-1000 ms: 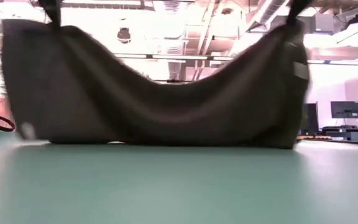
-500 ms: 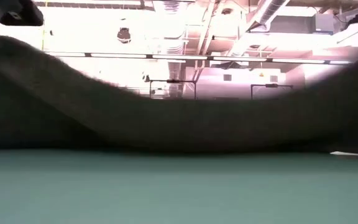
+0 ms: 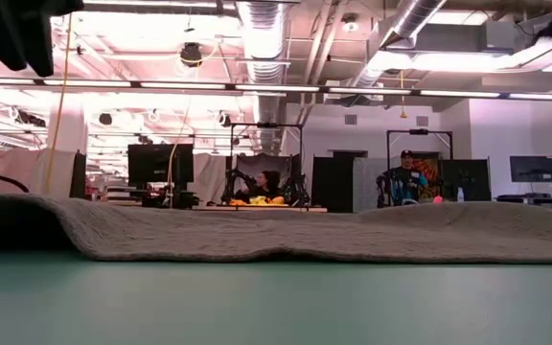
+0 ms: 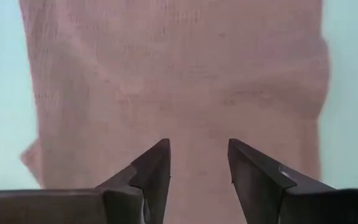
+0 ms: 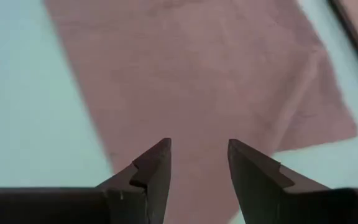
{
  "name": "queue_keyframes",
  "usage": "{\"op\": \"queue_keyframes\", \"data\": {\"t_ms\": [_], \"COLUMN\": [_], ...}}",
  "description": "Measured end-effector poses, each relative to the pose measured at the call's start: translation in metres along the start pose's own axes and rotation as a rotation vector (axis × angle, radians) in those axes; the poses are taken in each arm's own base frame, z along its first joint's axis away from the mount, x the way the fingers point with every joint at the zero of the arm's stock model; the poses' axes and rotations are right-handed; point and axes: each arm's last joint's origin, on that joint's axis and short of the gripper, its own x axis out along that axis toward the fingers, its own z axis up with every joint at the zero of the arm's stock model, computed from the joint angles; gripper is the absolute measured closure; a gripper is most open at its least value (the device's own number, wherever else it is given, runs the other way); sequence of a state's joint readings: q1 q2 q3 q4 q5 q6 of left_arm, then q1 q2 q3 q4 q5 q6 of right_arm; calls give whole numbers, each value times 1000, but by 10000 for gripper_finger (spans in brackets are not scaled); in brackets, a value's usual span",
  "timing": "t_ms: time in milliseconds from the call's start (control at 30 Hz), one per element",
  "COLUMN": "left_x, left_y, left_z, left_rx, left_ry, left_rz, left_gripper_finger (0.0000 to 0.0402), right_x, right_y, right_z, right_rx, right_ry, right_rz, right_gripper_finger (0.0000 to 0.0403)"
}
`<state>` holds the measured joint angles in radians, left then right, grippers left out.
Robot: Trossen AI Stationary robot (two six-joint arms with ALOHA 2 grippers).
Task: Roll towel
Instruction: Roll the gray towel
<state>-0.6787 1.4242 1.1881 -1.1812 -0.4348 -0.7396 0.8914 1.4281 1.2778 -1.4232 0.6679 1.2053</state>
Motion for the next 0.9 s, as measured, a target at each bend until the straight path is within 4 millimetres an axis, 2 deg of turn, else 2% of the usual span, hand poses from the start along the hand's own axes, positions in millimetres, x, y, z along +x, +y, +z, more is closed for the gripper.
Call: {"op": "queue_keyframes", "data": {"t_ms": [200, 333, 467, 633, 767, 900], "left_x": [5, -4, -12, 9, 18, 17], "left_y": [19, 42, 64, 81, 90, 100], "left_z": [8, 5, -8, -35, -48, -58], "left_rx": [64, 38, -39, -98, -181, -399], "left_ry": [87, 118, 80, 110, 102, 45], "left_rz": [-26, -27, -40, -51, -58, 1], "left_gripper_finger": [254, 255, 255, 255, 255, 255], "right_x": [32, 52, 70, 92, 102, 114], "right_y": [-20, -38, -54, -76, -107, -140], "right_z": [33, 53, 66, 66, 55, 43], "right_rx": [-197, -361, -484, -535, -423, -14], "right_ry": [152, 209, 238, 245, 278, 277], "right_rz": [-29, -36, -29, 105, 56, -82], "right_gripper_finger": [218, 218, 219, 219, 219, 220]}}
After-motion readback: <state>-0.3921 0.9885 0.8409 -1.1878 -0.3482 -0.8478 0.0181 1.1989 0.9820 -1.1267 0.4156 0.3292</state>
